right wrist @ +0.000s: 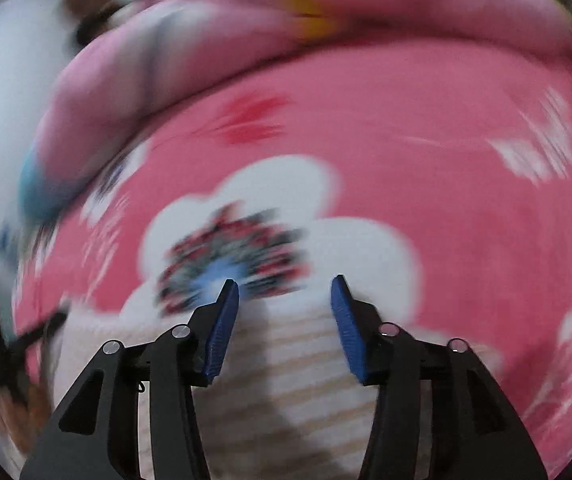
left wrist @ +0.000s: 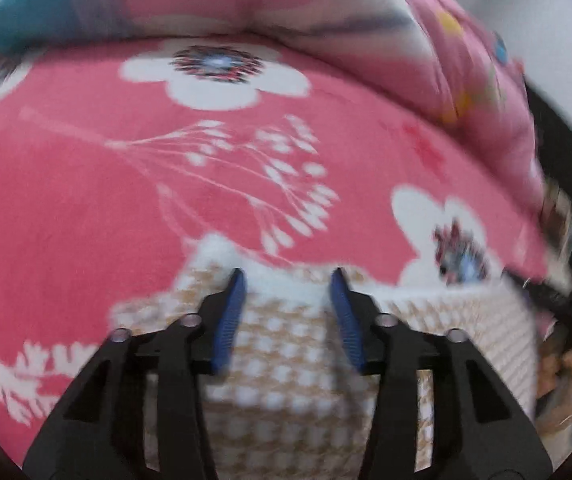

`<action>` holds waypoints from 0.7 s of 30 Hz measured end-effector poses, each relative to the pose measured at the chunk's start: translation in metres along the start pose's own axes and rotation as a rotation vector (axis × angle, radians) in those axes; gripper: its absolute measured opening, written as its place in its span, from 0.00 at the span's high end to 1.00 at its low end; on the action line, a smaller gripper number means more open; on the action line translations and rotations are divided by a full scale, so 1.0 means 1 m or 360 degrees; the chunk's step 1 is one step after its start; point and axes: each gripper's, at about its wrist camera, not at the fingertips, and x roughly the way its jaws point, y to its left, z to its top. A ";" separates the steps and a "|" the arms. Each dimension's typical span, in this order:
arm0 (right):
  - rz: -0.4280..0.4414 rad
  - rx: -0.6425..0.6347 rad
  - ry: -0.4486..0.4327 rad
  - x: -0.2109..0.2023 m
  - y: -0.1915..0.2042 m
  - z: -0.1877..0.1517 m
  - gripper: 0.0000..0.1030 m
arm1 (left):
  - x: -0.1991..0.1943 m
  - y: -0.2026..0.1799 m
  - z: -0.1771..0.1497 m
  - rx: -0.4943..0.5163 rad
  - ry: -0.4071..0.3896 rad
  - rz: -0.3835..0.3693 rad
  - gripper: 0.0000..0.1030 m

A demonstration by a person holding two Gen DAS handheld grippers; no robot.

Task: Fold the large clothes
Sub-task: 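Lift the coat edge with both grippers and fold it over the coat, then open both grippers and release the folded coat onto the bed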

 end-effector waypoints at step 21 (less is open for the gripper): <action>0.0000 -0.0944 -0.0085 -0.132 0.109 -0.182 0.43 | -0.104 -0.091 -0.145 0.0680 -0.0140 0.0122 0.23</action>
